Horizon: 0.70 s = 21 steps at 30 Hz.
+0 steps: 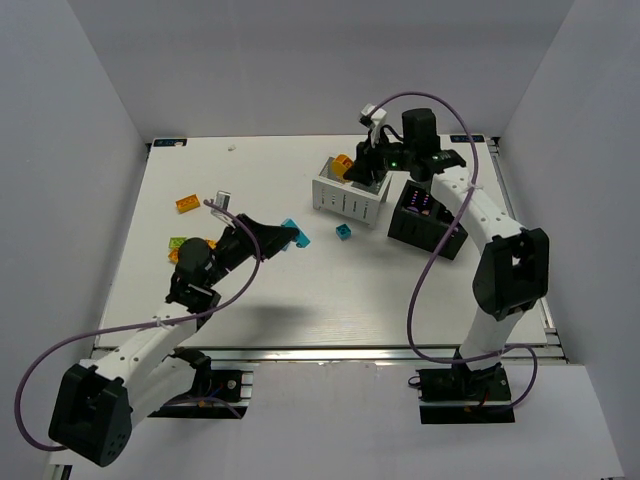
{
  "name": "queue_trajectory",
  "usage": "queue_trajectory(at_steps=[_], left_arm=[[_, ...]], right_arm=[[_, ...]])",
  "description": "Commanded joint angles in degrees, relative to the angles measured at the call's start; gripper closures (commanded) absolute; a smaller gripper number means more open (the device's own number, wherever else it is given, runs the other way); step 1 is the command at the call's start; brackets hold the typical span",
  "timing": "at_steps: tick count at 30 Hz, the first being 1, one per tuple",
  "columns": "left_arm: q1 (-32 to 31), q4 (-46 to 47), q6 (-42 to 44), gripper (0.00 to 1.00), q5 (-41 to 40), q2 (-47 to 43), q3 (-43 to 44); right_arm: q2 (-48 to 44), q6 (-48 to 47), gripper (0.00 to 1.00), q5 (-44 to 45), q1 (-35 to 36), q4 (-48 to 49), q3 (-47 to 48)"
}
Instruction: Sort the legos into containers by color
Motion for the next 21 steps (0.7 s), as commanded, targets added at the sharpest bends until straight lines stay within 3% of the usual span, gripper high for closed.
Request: queue_trajectory(at_steps=[1, 11, 17, 21], left_arm=[[-0.2, -13.2, 5.9, 1.0, -3.3, -3.3, 3.7], [-0.2, -20.0, 7.2, 1.0, -6.8, -8.4, 4.3], [-0.2, -20.7, 6.9, 1.0, -7.2, -8.8, 5.3], [-0.2, -20.8, 7.0, 1.0, -7.2, -7.8, 6.4]], right_arm=[[2.6, -9.4, 1.0, 13.2, 1.0, -4.0, 4.4], [11.3, -7.5, 0.99, 18.3, 2.5, -0.2, 10.6], [15.0, -8.1, 0.92, 18.5, 3.0, 0.7, 14.1], [16.2, -8.2, 0.78, 18.6, 3.2, 1.3, 14.4]])
